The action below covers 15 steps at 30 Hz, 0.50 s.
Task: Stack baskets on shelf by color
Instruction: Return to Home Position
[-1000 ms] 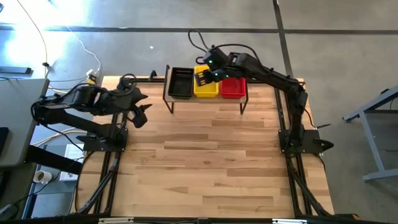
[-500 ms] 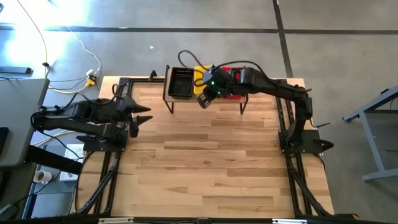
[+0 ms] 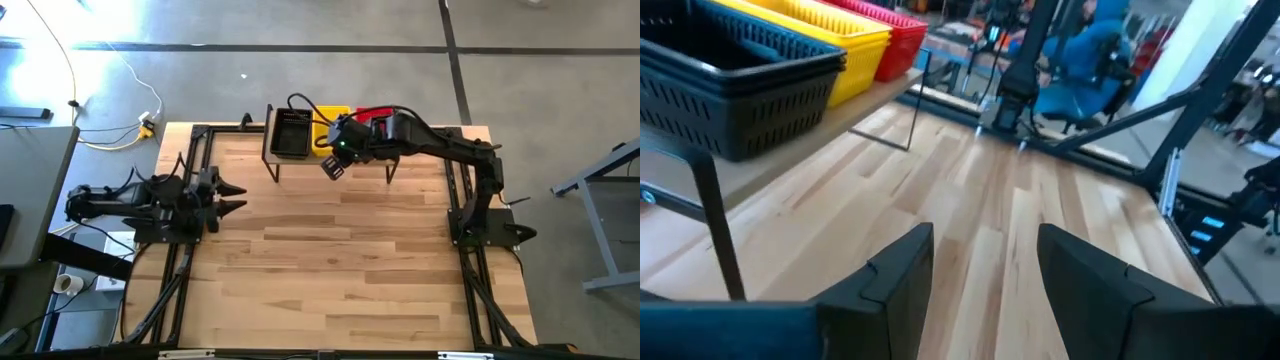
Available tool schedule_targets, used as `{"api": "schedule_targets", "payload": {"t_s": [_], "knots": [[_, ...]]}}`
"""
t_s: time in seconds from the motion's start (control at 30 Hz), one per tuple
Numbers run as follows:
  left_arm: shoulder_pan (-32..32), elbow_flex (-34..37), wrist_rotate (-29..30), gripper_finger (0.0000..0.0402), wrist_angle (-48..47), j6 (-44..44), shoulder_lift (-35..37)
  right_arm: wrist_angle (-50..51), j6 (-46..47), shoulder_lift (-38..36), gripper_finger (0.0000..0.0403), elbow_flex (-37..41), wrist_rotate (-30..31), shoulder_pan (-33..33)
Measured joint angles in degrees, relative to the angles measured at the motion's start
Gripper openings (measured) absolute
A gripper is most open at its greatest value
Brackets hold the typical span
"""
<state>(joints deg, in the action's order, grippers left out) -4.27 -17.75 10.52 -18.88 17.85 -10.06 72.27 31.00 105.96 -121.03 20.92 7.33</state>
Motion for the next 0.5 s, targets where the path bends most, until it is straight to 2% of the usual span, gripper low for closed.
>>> {"api": "schedule_targets", "payload": {"t_s": [0.23, 0.43, 0.5], "knots": [[0.0, 9.89, -2.25, 0.017, 10.43, 0.61, 5.73, 0.19, -2.5, -3.28, 0.0075, 0.0, 0.15, 0.0], [-0.02, 16.93, -2.33, 0.017, 20.49, 0.57, 6.52, 0.62, -6.34, -9.23, 0.0075, 0.0, 2.03, 0.0], [-0.06, 17.12, -2.43, 0.017, 20.85, -0.08, 6.06, 0.71, -7.77, -11.88, 0.0075, 0.0, 3.46, 0.0]]}}
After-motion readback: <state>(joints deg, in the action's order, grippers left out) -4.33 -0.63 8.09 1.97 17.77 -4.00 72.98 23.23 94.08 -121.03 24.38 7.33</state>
